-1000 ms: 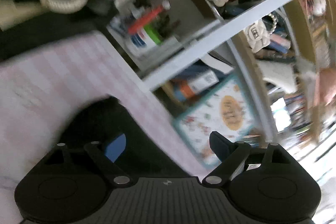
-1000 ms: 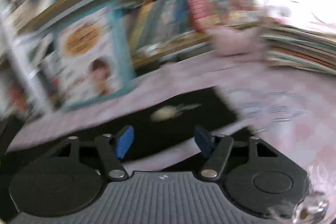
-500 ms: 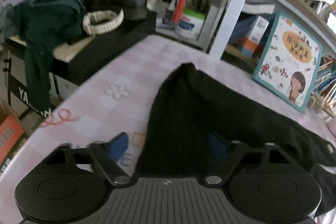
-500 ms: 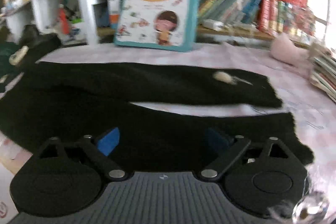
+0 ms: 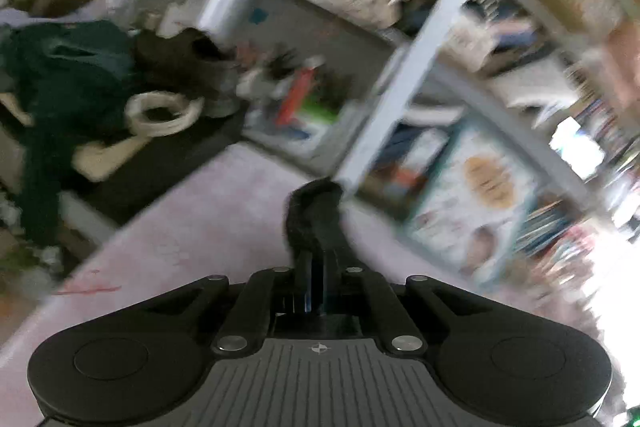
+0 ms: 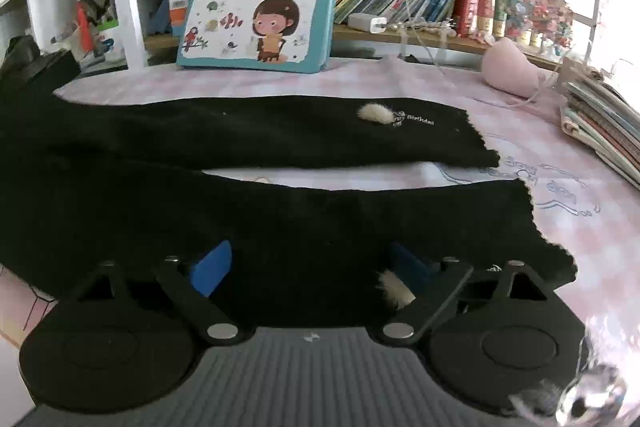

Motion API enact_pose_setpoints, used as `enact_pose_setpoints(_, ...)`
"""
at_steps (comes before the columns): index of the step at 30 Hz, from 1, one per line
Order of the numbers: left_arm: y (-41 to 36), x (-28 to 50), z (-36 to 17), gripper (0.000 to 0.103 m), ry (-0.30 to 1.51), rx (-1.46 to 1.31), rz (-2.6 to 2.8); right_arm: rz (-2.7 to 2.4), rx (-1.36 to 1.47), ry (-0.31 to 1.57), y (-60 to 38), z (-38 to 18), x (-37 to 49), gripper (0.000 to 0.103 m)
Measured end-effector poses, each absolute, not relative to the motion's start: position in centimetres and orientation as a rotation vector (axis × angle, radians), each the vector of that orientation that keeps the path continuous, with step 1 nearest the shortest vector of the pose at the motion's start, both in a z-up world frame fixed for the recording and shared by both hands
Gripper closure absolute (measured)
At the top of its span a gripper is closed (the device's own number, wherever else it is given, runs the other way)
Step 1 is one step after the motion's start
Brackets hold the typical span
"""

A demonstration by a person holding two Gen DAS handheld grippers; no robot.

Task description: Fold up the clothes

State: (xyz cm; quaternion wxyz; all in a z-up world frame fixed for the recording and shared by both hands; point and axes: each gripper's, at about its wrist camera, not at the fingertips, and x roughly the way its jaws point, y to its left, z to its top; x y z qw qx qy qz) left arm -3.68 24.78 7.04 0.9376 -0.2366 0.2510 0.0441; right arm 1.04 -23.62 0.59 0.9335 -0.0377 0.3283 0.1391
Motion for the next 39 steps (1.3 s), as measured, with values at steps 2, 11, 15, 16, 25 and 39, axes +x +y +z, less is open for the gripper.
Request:
enact_pose_setpoints(2, 25.7, -2.8, 4.6, 0.095, 0.643, -0.418, 0.262, 0.294, -0.084, 0.664, -23.3, 0.4, 0.9, 0.01)
enact_pose_setpoints(11, 20.2, -1.5, 6.1, 0.033, 0.485, -0.214, 0.237, 0.299, -0.056, 0.659, -23.3, 1.0, 1.4, 0.011)
enact_pose_setpoints(15, 16.5, 0.8, 5.0, 0.032, 0.549, -0.171, 0.066, 0.215, -0.055, 0.598, -25.2, 2.6, 1.1, 0.011)
enact_pose_setpoints(16, 16.0, 1.3, 4.5, 0.032, 0.587, -0.172, 0.049, 0.182, -0.067, 0.595, -25.9, 2.9, 1.0, 0.012)
enact_pose_setpoints(25, 14.6, 2.4, 1.7, 0.016, 0.714, -0.131, 0.011, -0.023, 0.081, 0.732, -34.0, 1.8, 2.8, 0.053)
enact_pose_setpoints(39, 12.8, 2.9, 0.9, 0.003, 0.751, -0.003, -0.003, 0.003, -0.033, 0.697, -32.6, 2.2, 3.3, 0.092)
